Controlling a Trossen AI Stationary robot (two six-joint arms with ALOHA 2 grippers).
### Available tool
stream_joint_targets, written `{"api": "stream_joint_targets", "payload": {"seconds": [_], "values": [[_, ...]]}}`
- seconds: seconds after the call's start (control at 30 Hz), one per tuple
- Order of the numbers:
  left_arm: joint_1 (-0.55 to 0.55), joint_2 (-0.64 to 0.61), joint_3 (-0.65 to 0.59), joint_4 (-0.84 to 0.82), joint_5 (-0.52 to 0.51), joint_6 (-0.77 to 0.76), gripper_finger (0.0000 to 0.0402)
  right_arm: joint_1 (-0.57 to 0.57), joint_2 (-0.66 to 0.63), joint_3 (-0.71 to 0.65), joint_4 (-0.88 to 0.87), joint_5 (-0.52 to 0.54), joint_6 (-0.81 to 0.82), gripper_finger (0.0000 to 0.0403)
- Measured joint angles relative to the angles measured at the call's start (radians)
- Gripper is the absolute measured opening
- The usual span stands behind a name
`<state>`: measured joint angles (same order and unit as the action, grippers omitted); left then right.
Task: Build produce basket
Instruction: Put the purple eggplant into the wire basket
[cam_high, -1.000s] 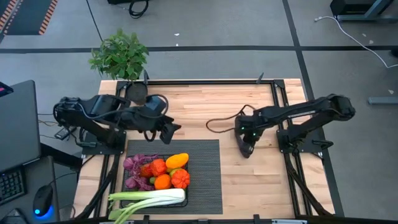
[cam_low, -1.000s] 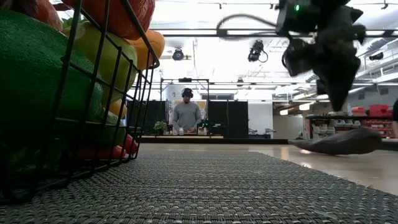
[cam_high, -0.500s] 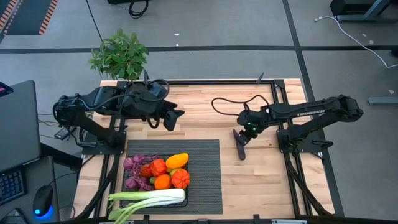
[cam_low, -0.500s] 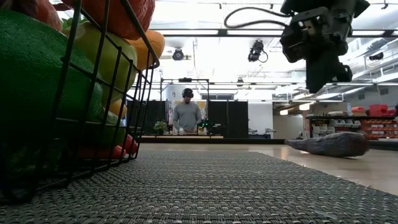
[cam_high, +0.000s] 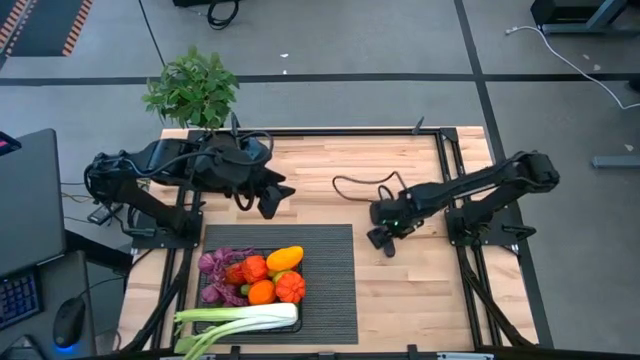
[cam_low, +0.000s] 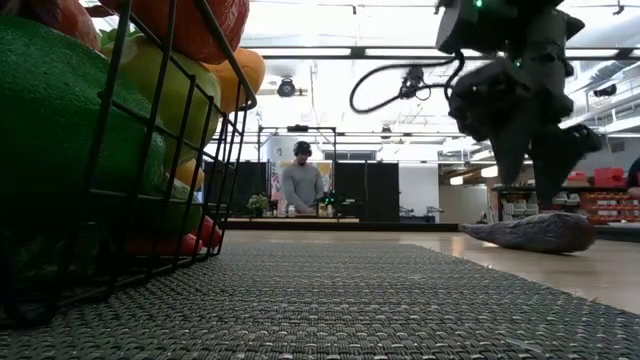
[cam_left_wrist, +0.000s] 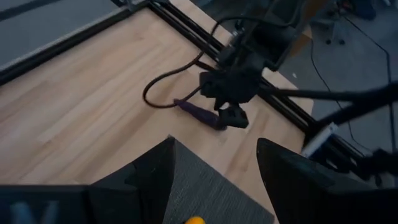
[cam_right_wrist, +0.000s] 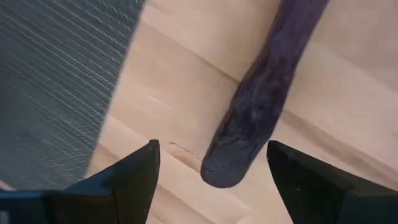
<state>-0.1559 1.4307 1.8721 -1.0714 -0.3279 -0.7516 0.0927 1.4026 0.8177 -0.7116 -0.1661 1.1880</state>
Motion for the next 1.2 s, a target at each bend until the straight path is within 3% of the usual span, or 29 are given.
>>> {"api": "stream_joint_targets", "payload": {"seconds": [0.27,0.57,0.7,0.93,1.2], "values": [[-0.031,0.000,0.000,-0.002,0.040,0.032,0.0231,0.059,0.156,0.000,0.024,-0.006,0.089,0.0267],[-0.072,0.000,0.000,-0.007,0.090,0.066,0.0231,0.082,0.200,0.000,0.101,0.036,0.147,0.0159],[-0.074,0.000,0.000,-0.006,0.091,0.067,0.0231,0.082,0.181,0.000,0.106,0.068,0.122,0.0123],[-0.056,0.000,0.000,0.002,0.040,0.025,0.0231,0.098,0.076,0.046,0.116,0.076,0.013,0.0124],[-0.003,0.000,0.000,0.079,-0.040,-0.057,0.0231,0.130,-0.112,0.177,0.208,0.192,-0.080,0.0127]]}}
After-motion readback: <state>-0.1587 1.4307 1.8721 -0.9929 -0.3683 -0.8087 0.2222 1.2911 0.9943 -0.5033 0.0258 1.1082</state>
